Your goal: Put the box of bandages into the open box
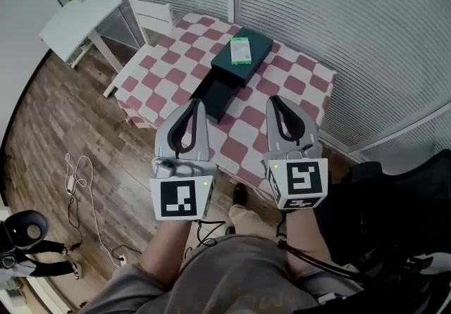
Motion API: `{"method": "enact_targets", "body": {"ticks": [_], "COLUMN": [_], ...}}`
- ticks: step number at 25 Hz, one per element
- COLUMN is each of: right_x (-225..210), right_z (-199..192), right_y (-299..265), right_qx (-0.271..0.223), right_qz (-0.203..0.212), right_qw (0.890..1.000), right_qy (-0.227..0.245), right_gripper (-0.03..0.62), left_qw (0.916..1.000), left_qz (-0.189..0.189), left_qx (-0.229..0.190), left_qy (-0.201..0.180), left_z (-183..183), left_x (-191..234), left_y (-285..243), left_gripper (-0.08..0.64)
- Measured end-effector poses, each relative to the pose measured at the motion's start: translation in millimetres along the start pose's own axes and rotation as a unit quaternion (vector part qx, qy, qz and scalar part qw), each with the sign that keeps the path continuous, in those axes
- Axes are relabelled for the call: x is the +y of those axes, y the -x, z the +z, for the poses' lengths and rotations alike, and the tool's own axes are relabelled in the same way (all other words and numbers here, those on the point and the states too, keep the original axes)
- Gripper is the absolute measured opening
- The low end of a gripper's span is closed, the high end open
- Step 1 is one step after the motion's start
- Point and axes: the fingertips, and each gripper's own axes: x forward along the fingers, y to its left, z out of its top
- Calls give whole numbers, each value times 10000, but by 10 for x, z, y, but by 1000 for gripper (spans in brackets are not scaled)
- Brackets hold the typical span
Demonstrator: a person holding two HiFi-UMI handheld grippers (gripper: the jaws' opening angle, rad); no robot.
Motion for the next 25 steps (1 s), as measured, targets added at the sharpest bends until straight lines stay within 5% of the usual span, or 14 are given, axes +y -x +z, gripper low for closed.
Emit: {"method": "enact_targets", "body": {"ticks": [17,25], "right_x": [-395,-341], "right_z": [-33,-280], "right_y": [-1309,-1781], "right_qx": [92,446], "right_qz": [122,-101], "right_qw": [9998,9989], "right_qy": [-139,-127], "right_gripper": [38,43], "left_qw": [9998,9987], "left_qz": [-111,-459], "left_qx": [96,231], "left_qy": [-164,-50], "left_z": [-145,-445], "left_x": [321,602], "left_y": [-1273,-1691], "left_gripper": [0,0]}}
